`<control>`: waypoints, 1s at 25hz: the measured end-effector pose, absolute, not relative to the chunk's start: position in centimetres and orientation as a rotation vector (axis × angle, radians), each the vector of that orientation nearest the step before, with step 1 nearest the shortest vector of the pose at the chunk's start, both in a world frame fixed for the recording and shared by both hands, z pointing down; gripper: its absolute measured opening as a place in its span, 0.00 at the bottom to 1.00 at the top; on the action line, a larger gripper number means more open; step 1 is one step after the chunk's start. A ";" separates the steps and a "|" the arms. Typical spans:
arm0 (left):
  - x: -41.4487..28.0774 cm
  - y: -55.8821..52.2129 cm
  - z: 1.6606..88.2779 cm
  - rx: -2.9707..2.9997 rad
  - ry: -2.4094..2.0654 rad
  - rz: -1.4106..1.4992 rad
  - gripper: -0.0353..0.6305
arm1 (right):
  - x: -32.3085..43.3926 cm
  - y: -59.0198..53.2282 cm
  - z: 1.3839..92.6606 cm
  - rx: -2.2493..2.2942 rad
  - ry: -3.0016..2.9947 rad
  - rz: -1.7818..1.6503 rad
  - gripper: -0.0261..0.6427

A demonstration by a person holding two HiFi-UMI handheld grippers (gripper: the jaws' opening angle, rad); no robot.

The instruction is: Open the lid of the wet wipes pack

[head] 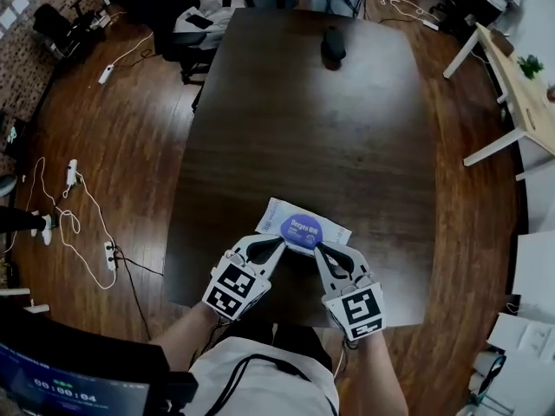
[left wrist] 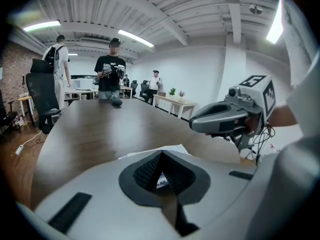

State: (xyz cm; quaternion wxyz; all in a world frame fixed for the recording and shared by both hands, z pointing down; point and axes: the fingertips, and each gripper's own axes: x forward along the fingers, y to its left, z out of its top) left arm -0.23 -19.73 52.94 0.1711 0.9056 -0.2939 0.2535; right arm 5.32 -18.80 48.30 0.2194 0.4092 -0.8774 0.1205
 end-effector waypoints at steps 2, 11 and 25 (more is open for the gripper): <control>-0.2 -20.1 54.8 2.552 -0.831 0.789 0.05 | 4.9 -19.4 50.5 1.081 -2.426 0.348 0.04; 0.0 -20.7 59.6 2.417 -0.807 0.916 0.13 | 3.8 -21.5 56.3 0.908 -2.361 0.358 0.06; 0.0 -20.2 62.9 2.337 -0.731 1.012 0.15 | 3.3 -22.2 61.6 0.659 -2.073 0.218 0.58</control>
